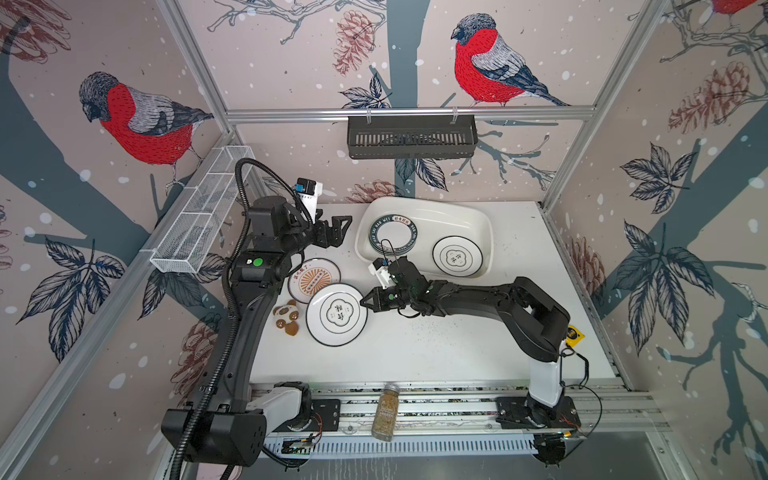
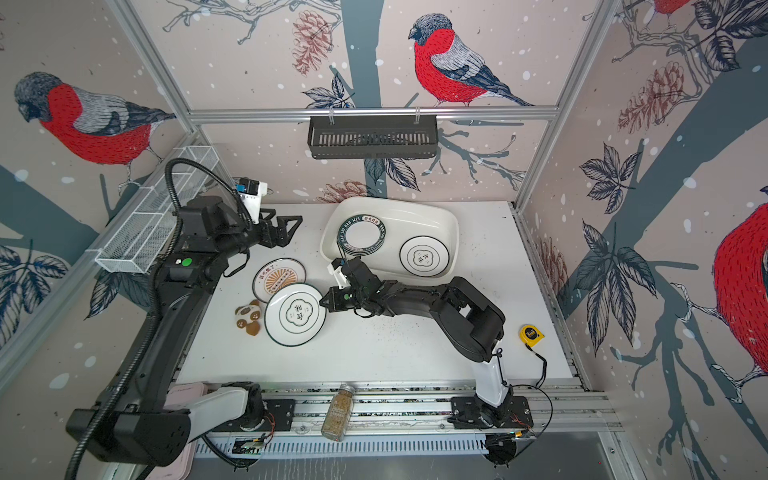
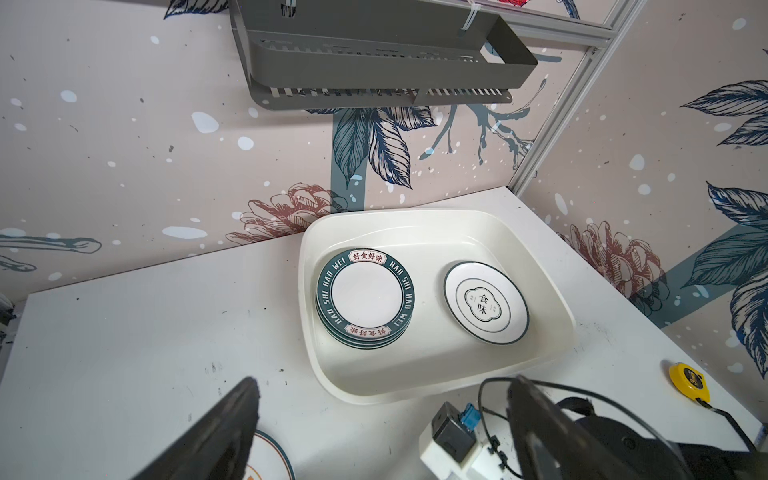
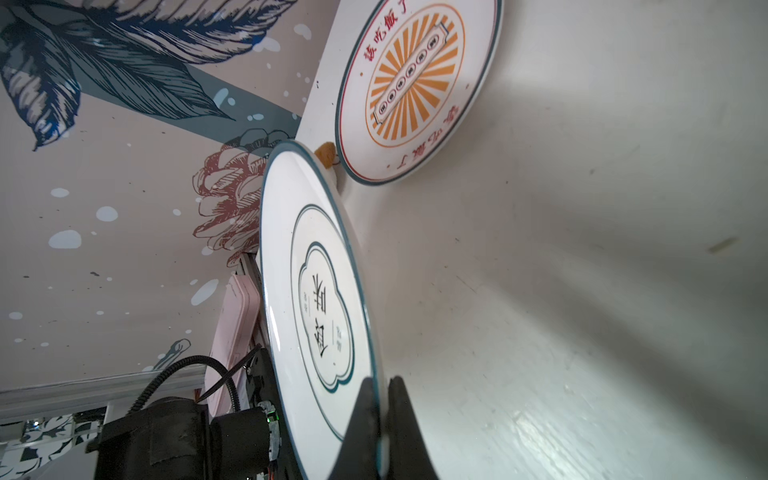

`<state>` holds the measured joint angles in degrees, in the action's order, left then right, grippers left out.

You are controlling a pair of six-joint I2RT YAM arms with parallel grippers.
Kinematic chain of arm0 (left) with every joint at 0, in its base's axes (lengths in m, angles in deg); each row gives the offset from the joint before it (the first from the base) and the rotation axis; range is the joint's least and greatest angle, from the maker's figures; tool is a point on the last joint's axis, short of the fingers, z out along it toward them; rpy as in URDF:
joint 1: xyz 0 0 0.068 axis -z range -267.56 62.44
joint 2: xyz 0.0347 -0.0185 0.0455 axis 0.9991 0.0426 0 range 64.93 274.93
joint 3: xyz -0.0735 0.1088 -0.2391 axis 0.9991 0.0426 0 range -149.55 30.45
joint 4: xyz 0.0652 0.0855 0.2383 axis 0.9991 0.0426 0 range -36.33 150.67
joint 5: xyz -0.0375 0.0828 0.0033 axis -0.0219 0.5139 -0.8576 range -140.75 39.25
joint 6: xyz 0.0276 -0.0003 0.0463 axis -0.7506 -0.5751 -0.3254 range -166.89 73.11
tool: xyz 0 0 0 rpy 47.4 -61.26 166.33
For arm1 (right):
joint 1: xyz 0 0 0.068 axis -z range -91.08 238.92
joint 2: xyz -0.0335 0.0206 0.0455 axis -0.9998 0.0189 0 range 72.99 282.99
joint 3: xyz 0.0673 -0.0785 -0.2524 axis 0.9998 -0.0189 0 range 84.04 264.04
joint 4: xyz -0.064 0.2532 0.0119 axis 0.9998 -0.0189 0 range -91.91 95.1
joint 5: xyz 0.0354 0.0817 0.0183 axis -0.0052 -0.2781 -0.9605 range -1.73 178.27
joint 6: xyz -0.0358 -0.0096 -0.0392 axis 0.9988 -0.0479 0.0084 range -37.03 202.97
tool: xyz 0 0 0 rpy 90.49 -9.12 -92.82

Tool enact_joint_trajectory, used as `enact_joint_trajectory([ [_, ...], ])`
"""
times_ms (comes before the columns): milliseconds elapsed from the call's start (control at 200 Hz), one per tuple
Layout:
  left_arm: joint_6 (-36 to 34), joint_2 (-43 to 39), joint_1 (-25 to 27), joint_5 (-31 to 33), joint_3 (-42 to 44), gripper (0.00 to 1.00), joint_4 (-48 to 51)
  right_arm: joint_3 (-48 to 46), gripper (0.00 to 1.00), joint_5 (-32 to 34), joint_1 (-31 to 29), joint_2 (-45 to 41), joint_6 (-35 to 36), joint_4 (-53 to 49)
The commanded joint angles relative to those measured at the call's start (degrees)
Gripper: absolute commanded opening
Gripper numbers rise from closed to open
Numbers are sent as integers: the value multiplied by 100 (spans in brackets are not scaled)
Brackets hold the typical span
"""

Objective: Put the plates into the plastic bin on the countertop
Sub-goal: 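Tilt the plate up on edge with the right gripper and lift it, then carry the plate over the bin with the right gripper while the left gripper approaches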

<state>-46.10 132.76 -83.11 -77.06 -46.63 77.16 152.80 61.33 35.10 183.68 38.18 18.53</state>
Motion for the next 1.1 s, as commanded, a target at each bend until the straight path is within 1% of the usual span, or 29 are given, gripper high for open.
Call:
enact_joint_trajectory([
  [0,-307,22,-10,191,-202,93,107,-6,1,-72,30,-253,233,-10],
  [180,-435,124,-9,118,-349,93,209,-140,1,-157,196,-633,305,-121],
  [260,-595,137,58,130,-309,95,210,-245,1,-191,290,-800,292,-130],
  [360,-734,192,280,432,-298,96,230,-420,1,-231,456,-1054,246,-122],
  [530,-921,475,699,495,-570,96,439,-757,1,-303,803,-1638,205,-136],
  [725,-1022,911,1079,345,-853,96,479,-1149,1,-286,1288,-2442,316,-401],
  [871,-765,1347,1259,138,-1101,96,473,-1515,1,-276,1750,-3115,408,-667],
  [991,-257,1870,1261,-387,-1503,95,536,-1723,1,-373,2174,-3573,535,-1014],
  [1096,339,2413,1269,-930,-1854,92,589,-1798,1,-396,2511,-3859,738,-1377],
])
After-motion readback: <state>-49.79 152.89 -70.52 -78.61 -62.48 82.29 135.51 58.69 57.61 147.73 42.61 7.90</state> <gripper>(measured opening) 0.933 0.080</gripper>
